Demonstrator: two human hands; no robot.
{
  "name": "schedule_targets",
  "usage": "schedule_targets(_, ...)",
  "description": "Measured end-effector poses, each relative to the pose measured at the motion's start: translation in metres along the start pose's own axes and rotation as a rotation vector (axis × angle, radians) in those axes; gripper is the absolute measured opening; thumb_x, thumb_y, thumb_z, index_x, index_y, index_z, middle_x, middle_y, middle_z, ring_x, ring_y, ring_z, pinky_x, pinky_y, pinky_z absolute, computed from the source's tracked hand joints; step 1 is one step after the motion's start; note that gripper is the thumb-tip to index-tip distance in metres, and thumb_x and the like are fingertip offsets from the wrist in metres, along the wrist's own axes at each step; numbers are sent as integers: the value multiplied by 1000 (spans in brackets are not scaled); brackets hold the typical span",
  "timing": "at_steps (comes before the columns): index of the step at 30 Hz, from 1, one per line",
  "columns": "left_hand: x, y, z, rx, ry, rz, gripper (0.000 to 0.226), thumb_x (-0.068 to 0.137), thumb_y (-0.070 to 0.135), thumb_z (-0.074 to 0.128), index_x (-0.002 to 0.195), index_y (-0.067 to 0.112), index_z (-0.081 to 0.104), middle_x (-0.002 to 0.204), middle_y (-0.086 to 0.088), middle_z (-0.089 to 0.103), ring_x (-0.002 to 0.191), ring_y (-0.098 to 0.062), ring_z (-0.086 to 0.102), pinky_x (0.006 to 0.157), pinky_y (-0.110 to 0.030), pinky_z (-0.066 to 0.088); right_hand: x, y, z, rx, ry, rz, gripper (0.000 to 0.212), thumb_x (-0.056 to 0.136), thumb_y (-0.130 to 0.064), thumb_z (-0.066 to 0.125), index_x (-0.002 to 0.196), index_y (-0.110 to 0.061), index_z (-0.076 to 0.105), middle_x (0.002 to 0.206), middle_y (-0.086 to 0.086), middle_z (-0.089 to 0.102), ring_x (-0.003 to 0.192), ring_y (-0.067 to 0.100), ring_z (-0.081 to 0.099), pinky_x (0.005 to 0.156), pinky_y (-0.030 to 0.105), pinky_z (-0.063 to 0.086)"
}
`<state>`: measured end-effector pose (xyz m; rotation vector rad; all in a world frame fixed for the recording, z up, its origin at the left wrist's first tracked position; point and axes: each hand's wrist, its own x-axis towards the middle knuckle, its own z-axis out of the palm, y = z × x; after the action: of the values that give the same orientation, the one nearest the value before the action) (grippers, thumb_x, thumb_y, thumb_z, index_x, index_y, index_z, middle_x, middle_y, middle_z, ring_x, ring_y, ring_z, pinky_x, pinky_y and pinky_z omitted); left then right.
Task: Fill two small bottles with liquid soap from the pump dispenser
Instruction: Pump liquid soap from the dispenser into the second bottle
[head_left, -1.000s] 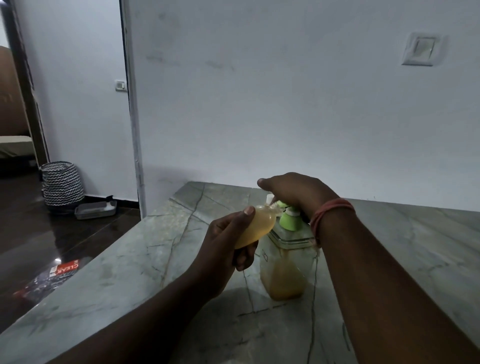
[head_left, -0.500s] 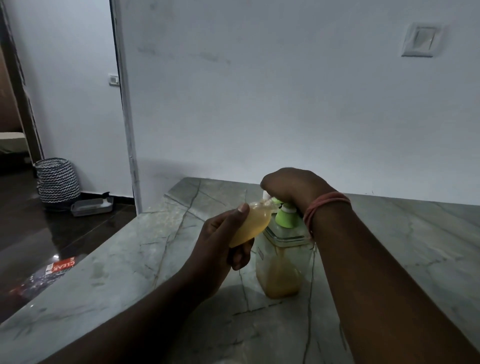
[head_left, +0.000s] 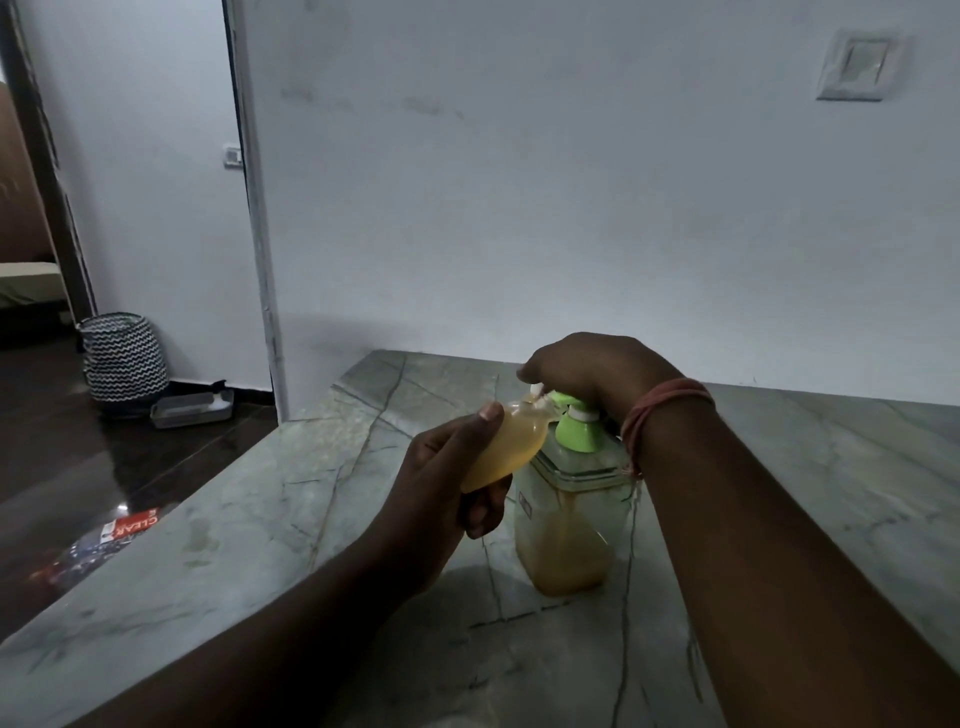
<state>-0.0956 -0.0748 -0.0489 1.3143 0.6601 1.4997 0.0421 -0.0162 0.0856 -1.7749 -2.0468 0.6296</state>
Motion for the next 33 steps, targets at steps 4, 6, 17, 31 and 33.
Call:
schedule_targets(4, 0, 2, 1, -4, -1, -2, 44, 88, 55, 69, 95, 12, 78, 61, -14, 53, 42, -14, 41, 43, -23, 36, 0, 1, -2, -70, 17, -52, 34, 90, -44, 54, 101, -14, 65, 86, 2, 60, 64, 17, 53, 62, 25, 39)
schedule_targets(6, -3, 3, 3, 1, -3, 0, 44, 88, 55, 69, 93, 12, 78, 61, -14, 52, 42, -14, 41, 43, -24, 36, 1, 4, -1, 36, -14, -32, 40, 87, -51, 55, 104, -16, 64, 90, 3, 56, 61, 15, 47, 58, 26, 37)
schedule_targets(17, 0, 1, -1, 2, -17, 4, 44, 90, 53, 67, 100, 12, 78, 60, -11, 51, 41, -12, 40, 43, -23, 35, 2, -4, 0, -60, -43, -51, 36, 93, -41, 50, 99, -8, 65, 88, 7, 68, 60, 19, 55, 66, 31, 44)
schedule_targets(31, 0, 0, 0, 12, -4, 17, 42, 91, 53, 68, 97, 13, 78, 60, -12, 52, 41, -13, 41, 43, -23, 35, 1, -2, -1, -168, 6, -82, 49, 95, -51, 44, 117, -12, 63, 99, 3, 62, 61, 17, 55, 59, 24, 39)
schedule_targets(33, 0, 2, 0, 12, 9, 15, 43, 91, 54, 69, 95, 11, 78, 60, -12, 53, 41, -13, 41, 43, -23, 36, 0, -3, -2, -196, 37, -83, 53, 94, -54, 43, 119, -12, 63, 106, 5, 62, 70, 18, 60, 62, 24, 40)
